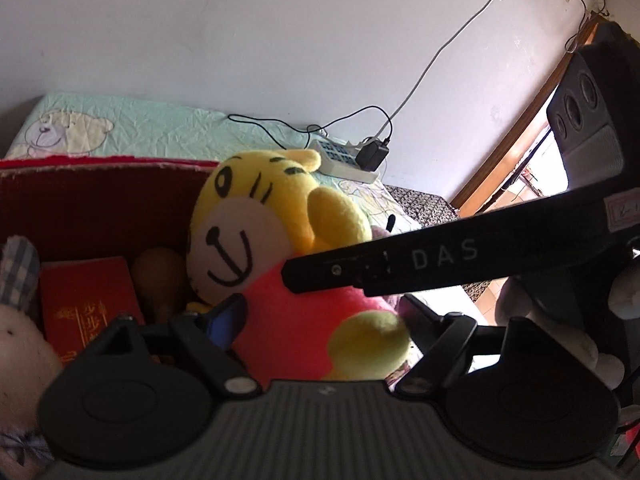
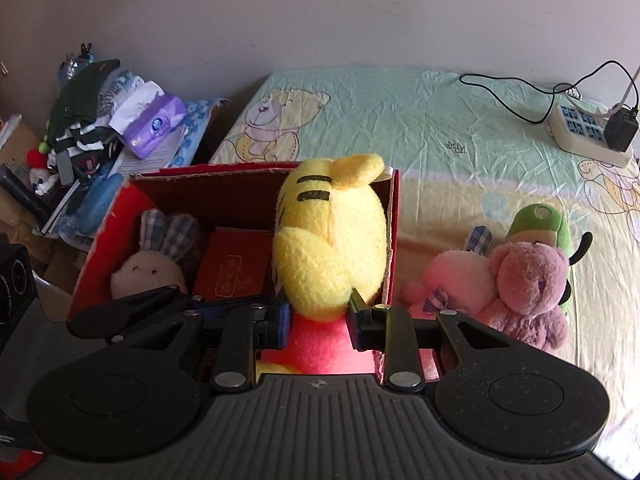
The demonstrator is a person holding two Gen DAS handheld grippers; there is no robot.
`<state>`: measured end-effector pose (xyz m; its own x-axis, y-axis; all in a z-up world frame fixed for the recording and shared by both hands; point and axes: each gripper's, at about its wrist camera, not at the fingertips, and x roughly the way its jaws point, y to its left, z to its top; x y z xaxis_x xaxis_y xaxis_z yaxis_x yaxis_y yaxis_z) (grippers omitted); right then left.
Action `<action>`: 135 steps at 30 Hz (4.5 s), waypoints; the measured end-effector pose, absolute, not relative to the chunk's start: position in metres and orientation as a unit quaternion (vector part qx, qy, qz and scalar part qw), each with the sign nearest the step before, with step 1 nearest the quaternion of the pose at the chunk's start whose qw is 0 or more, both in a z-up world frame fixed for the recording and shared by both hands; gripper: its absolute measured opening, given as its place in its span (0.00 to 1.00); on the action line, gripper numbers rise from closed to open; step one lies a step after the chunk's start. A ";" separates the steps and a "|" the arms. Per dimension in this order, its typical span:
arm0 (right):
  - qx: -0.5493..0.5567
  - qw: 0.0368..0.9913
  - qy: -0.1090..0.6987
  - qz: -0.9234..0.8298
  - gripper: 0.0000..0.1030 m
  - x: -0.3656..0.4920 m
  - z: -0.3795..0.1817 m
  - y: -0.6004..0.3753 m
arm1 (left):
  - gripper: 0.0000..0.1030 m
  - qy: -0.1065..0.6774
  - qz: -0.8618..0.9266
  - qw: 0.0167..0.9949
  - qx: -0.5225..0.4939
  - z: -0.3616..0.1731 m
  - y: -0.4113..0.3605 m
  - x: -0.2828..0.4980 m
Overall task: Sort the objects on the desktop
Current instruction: 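Lift the tiger plush with the right gripper and carry it to the red box, then lower the tiger plush into the red box beside the bunny, then open the right gripper to release the tiger and pull it back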
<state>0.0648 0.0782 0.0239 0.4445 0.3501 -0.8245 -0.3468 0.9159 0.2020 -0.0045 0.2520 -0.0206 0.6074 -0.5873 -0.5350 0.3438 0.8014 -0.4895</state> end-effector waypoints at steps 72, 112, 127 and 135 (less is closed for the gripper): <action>0.130 0.891 0.394 0.186 0.37 0.008 0.013 0.035 | 0.99 0.424 -0.069 0.901 -0.069 -0.009 0.226 -0.027; 0.148 0.916 0.346 0.139 0.38 -0.027 0.025 0.023 | 0.99 0.422 -0.007 0.907 0.000 0.018 0.221 -0.050; 0.128 0.913 0.363 0.134 0.39 -0.028 0.021 0.032 | 0.99 0.434 0.042 0.900 0.016 0.009 0.225 -0.051; 0.108 0.906 0.375 0.165 0.40 -0.021 0.022 0.032 | 0.99 0.446 0.088 0.891 -0.004 0.008 0.227 -0.048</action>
